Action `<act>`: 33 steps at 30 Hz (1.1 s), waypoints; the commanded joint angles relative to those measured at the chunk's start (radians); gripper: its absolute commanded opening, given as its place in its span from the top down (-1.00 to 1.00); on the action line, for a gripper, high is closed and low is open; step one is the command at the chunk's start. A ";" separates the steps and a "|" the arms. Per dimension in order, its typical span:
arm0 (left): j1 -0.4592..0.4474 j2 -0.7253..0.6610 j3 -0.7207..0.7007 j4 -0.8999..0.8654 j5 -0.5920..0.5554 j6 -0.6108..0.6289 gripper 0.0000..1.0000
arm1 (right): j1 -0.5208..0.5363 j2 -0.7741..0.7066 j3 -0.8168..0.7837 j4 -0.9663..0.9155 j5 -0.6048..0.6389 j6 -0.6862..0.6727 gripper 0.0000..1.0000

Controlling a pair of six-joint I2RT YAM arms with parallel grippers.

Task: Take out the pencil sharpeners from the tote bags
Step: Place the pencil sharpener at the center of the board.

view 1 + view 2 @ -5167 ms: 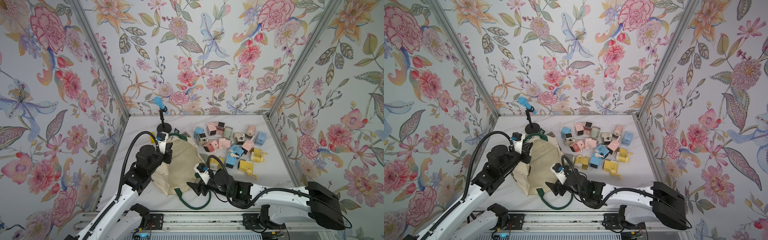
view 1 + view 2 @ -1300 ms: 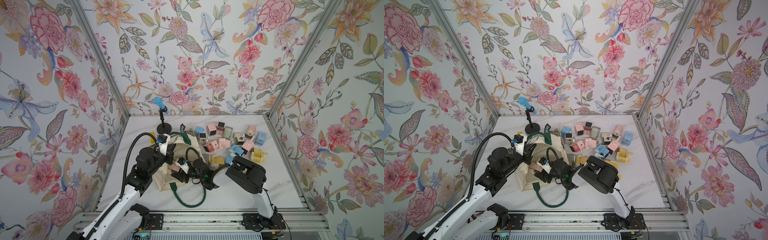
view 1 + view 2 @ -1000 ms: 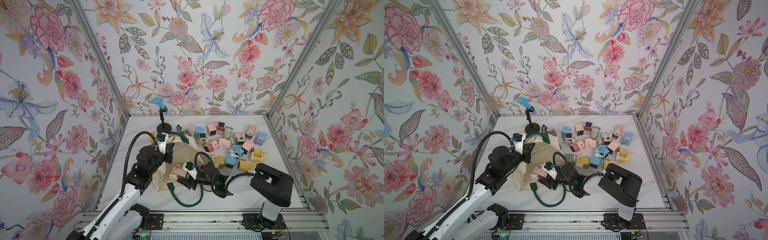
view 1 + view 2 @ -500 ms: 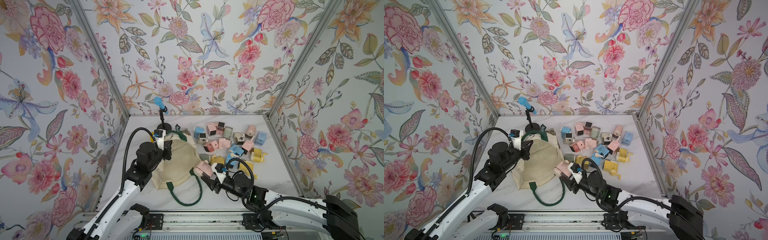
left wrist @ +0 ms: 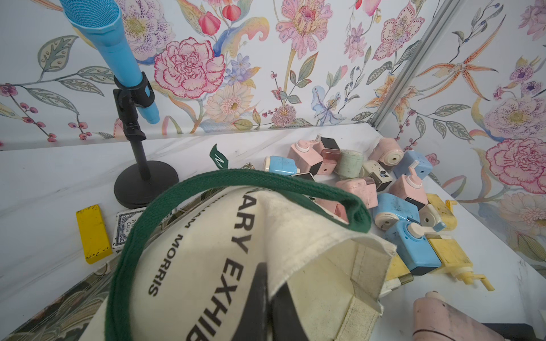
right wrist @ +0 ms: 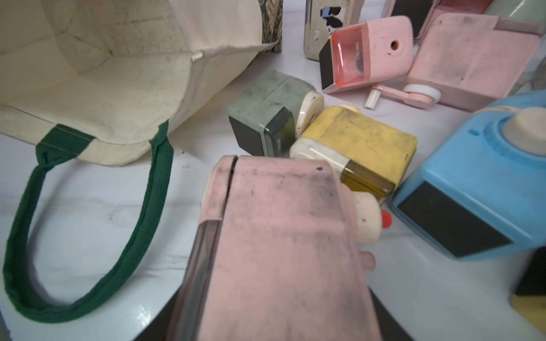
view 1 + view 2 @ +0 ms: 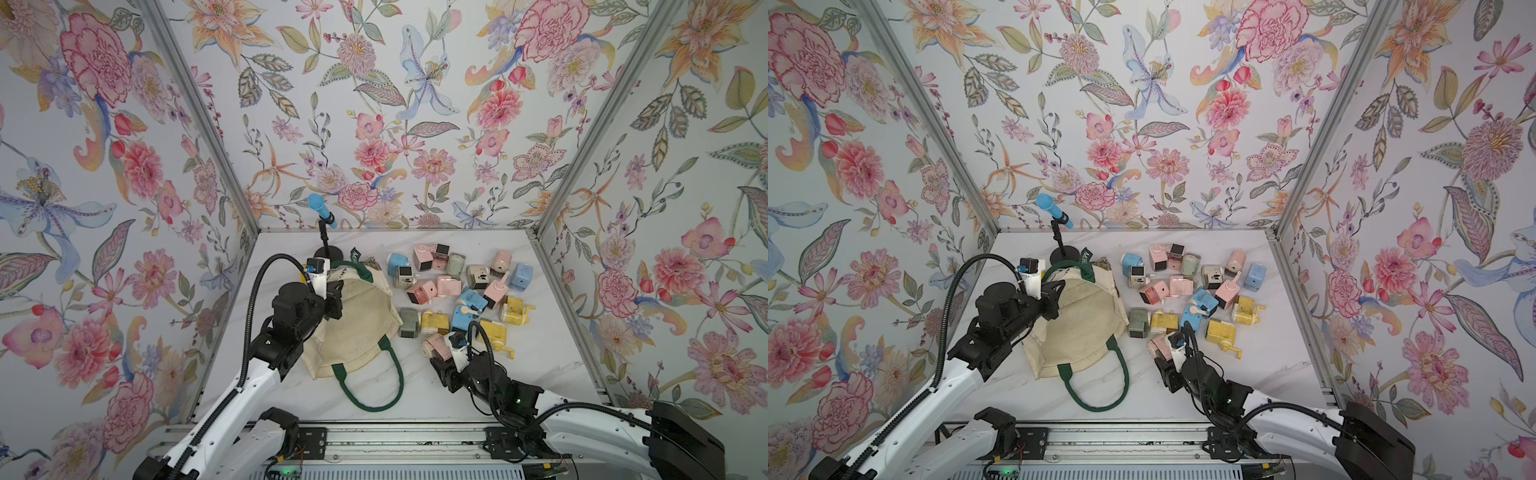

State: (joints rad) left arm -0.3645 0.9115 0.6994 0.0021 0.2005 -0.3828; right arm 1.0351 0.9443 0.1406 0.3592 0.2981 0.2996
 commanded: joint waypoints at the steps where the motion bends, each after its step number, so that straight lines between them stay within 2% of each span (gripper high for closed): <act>1: 0.013 -0.006 0.025 -0.013 -0.038 -0.005 1.00 | 0.015 0.068 0.014 0.080 0.067 -0.009 0.17; 6: 0.012 0.004 0.035 -0.032 -0.039 -0.023 1.00 | 0.014 0.192 -0.026 0.229 0.083 -0.030 0.15; 11: 0.014 0.000 0.038 -0.036 -0.042 -0.039 1.00 | 0.020 0.298 0.006 0.256 0.066 -0.052 0.04; 13: 0.015 0.003 0.043 -0.042 -0.037 -0.046 1.00 | 0.021 0.338 0.015 0.268 0.063 -0.056 -0.08; 17: 0.022 0.016 0.050 -0.048 -0.029 -0.062 1.00 | 0.029 0.372 0.048 0.249 0.046 -0.052 -0.54; 19: 0.025 0.025 0.056 -0.057 -0.030 -0.068 1.00 | 0.038 0.369 0.064 0.217 0.059 -0.051 -0.68; 23: 0.030 0.050 0.077 -0.085 -0.034 -0.101 1.00 | 0.064 0.282 0.077 0.148 0.100 -0.036 -0.99; 29: 0.036 0.132 0.175 -0.180 -0.036 -0.223 1.00 | 0.084 -0.023 0.044 0.000 0.184 -0.003 -1.00; 33: 0.061 0.192 0.237 -0.215 0.028 -0.318 1.00 | 0.078 -0.287 -0.043 -0.027 0.214 0.009 -1.00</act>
State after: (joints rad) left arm -0.3256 1.0706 0.8867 -0.1452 0.1902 -0.5983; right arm 1.1133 0.7723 0.1535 0.4038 0.4545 0.2790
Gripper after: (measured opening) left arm 0.051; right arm 0.998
